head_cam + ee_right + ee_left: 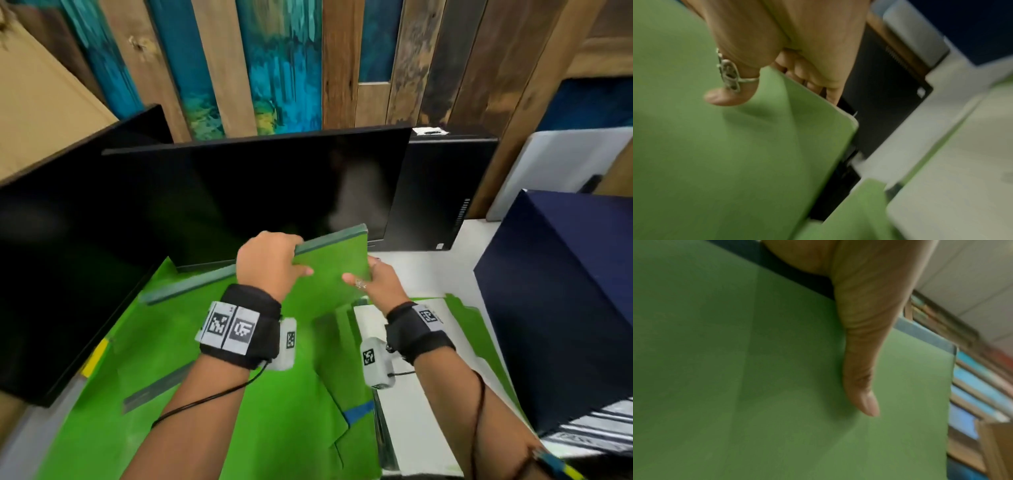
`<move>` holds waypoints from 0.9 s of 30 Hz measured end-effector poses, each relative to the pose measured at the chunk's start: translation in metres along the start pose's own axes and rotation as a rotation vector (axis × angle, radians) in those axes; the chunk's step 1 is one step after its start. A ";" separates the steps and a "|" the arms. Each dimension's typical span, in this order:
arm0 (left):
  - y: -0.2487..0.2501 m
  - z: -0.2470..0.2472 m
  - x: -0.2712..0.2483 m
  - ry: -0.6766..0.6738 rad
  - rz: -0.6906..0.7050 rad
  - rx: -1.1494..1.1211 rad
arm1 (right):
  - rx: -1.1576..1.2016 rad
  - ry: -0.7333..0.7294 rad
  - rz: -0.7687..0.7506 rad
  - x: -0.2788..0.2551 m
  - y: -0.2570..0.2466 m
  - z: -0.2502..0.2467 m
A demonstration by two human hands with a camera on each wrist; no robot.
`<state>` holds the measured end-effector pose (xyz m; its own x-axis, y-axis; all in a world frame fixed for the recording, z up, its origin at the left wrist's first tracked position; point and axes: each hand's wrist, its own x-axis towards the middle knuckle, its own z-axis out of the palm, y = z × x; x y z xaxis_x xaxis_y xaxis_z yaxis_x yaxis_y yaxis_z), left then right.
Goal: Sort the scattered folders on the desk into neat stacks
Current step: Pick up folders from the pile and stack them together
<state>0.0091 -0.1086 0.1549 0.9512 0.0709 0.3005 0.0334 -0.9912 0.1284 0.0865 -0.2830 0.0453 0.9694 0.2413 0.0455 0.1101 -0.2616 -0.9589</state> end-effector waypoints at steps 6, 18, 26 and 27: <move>0.018 0.014 0.005 0.210 0.269 -0.339 | -0.083 0.225 -0.062 -0.021 0.015 -0.076; 0.037 0.166 -0.012 -0.533 -0.023 -0.703 | -0.848 0.168 0.007 -0.100 0.115 -0.127; 0.070 0.210 -0.015 -0.887 -0.819 -1.063 | -1.029 -0.326 0.514 -0.134 0.151 -0.131; 0.075 0.213 -0.015 -0.893 -0.819 -1.023 | -0.989 -0.260 0.550 -0.131 0.152 -0.131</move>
<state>0.0625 -0.2081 -0.0408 0.6592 0.0737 -0.7483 0.7447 -0.2022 0.6361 0.0051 -0.4771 -0.0693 0.8780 0.0228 -0.4782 -0.0772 -0.9790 -0.1885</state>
